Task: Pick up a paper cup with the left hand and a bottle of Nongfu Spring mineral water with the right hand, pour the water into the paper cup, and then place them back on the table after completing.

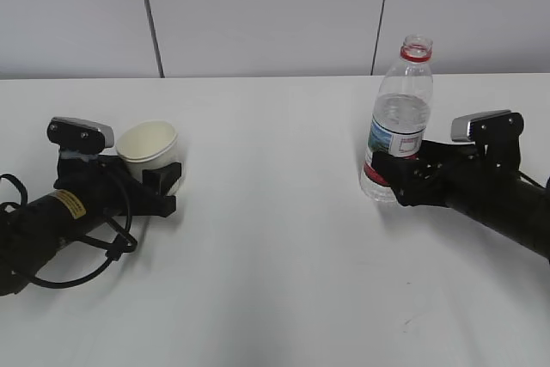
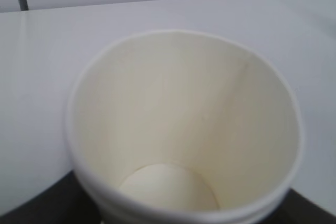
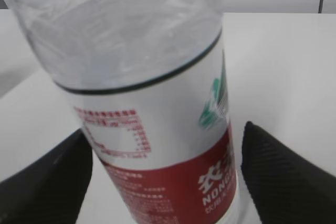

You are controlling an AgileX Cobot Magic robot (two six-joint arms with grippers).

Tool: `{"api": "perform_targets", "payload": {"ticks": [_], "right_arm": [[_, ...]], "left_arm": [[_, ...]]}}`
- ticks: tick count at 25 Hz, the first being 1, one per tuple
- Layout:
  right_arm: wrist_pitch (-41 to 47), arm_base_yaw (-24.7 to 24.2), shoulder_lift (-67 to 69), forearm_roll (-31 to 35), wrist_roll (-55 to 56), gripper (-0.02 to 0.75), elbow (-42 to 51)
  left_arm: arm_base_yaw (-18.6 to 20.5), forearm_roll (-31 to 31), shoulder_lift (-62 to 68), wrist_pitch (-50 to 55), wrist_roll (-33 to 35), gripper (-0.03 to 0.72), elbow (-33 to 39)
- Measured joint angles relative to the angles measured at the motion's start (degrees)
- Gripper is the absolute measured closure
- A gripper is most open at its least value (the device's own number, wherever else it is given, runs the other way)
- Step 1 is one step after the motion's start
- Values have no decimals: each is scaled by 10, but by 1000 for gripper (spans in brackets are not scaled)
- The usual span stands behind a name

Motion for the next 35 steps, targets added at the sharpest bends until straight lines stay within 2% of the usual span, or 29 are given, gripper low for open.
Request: {"api": "perform_targets", "payload": {"ticks": [19,27,35], "right_arm": [[0,0,40,-27,0,81,-76],[-1,0,42,-26,0,209,-78],[-1,0,42,-12,1,264,-78]], "left_arm": [[0,0,0,0,0,270,0],[0,0,0,0,0,272,0],[0,10,0,0,0,272,0]]}}
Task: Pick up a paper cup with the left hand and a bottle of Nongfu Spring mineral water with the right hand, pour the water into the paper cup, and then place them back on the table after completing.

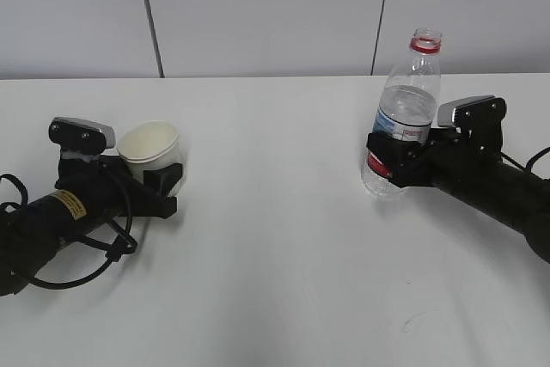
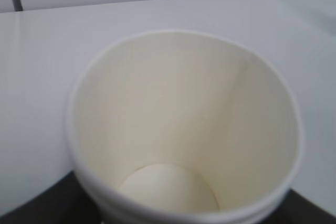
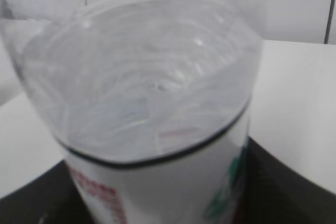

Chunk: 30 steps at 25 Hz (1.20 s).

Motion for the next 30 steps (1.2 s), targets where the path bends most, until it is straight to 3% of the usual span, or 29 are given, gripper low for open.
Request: {"api": "perform_targets", "payload": {"ticks": [11,22,30], "right_arm": [[7,0,-4,-11,-15,267,0],[93,0,-48,-48,-15,268,0],[180,2,-87,-71,-14,268,-7]], "left_arm": [[0,31,0,0,0,287,0],[-3,101,-12,0,-25,305,-1],[-45,115,-18,0,-31,306,-2]]}}
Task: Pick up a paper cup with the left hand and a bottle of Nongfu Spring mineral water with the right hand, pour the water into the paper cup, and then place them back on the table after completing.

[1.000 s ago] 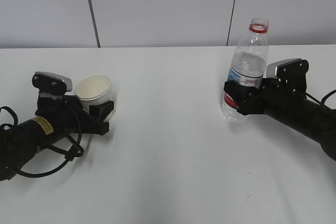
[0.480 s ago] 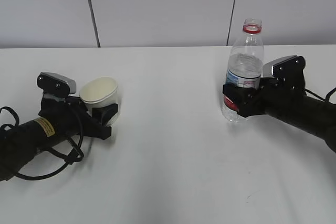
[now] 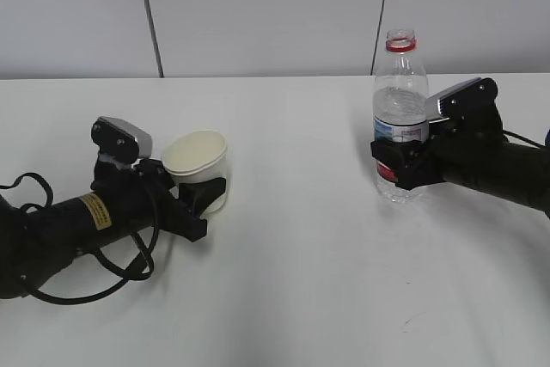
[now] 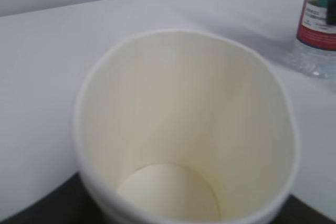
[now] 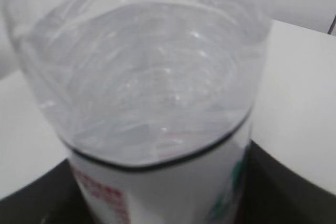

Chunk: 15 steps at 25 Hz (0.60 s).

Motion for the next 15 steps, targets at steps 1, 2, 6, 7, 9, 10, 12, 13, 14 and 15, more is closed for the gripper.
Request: {"api": "perform_targets", "payload": {"ticks": [1,2,6,7,9,10,12,13,14,15], "right_arm": [[18,4,-4,-1,0,268,-6],[33,10,-8,-1,1,268,-12],[81,46,-13,-21,1,268,-40],[89,55,-14,-26,1,268,-47],[106,70,-14,-34,1,268,-59],[114,73,-14,-40,1,269,-65],[130,80,-14,-51,1,269,-77],[136,81,-14,-56,1,269,-82],[141,82,-14,-63,1,269,-86],[148,82,-14,-67,1,269,-91]], "left_arm": [[-6,1,0,0,-1,306,-1],[-11,1,0,0,-3,306,-3],[-32,6,0,0,-15,306,-22],[-37,7,0,0,-18,306,-27],[-42,10,0,0,-24,306,-34],[-44,11,0,0,-28,306,-36],[-44,20,0,0,-37,306,-41],[-45,23,0,0,-40,306,-42],[-46,25,0,0,-42,306,-43],[-46,26,0,0,-42,306,-44]]}}
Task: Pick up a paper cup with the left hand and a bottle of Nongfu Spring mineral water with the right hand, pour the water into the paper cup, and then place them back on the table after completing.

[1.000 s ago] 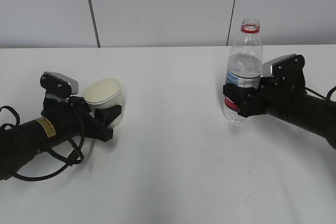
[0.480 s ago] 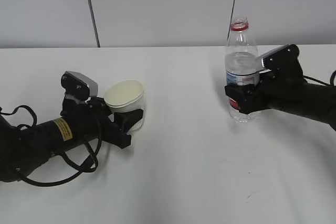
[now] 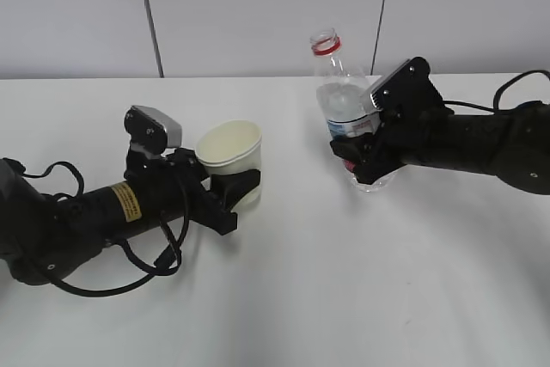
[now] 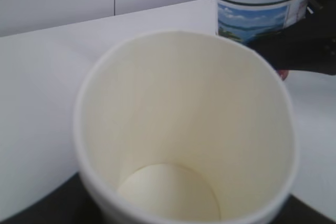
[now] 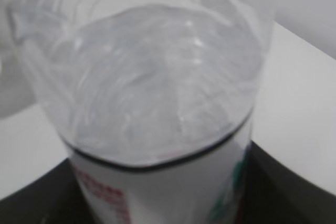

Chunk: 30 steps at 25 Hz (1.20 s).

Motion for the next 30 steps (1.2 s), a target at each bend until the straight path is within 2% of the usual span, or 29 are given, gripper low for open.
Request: {"api": "perform_targets", "payload": {"ticks": [8,11,16,30], "right_arm": [[23,0,0,-69,0,269,-37],[27,0,0,-84,0,269,-52],[34,0,0,-158,0,269,-75],[106,0,0,-271,-1,270,-155]], "left_arm": [[-1,4,0,0,-9,306,-2],[-1,17,0,1,-11,306,-12],[-1,30,0,0,-20,306,-32],[-1,77,0,23,-48,306,-66]]}}
